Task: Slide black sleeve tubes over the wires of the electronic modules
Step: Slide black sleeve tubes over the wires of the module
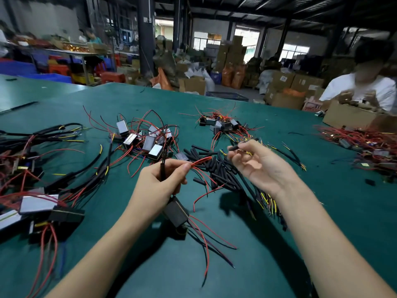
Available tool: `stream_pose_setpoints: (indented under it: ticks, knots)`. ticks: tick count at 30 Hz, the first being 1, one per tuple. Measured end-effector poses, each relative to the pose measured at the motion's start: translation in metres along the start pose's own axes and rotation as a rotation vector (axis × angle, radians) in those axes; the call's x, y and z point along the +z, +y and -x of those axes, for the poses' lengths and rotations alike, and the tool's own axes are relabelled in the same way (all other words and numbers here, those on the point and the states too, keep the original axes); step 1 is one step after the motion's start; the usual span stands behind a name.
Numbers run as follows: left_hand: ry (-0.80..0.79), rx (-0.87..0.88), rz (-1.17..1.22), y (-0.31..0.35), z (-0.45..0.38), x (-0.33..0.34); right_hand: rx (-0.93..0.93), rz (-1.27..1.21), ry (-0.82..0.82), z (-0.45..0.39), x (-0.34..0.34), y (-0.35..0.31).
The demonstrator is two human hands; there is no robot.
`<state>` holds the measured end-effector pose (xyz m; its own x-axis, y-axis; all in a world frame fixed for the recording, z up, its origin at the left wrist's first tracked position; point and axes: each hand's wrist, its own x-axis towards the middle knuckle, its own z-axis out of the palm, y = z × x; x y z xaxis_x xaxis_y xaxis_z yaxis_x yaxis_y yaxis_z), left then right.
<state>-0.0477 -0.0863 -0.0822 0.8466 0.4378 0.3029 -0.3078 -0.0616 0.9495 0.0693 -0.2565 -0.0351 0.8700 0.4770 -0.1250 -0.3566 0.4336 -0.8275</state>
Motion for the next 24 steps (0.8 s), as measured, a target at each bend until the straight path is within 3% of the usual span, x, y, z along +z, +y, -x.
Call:
stream_pose_setpoints:
  ticks: [8, 24]
  knots:
    - [0.024, 0.038, -0.026, -0.002, -0.001, 0.001, 0.094, -0.081, 0.038, 0.001, 0.009, 0.018]
    - [-0.003, 0.066, -0.029, -0.001, 0.000, 0.001, 0.109, 0.087, -0.151, 0.008, 0.029, 0.042]
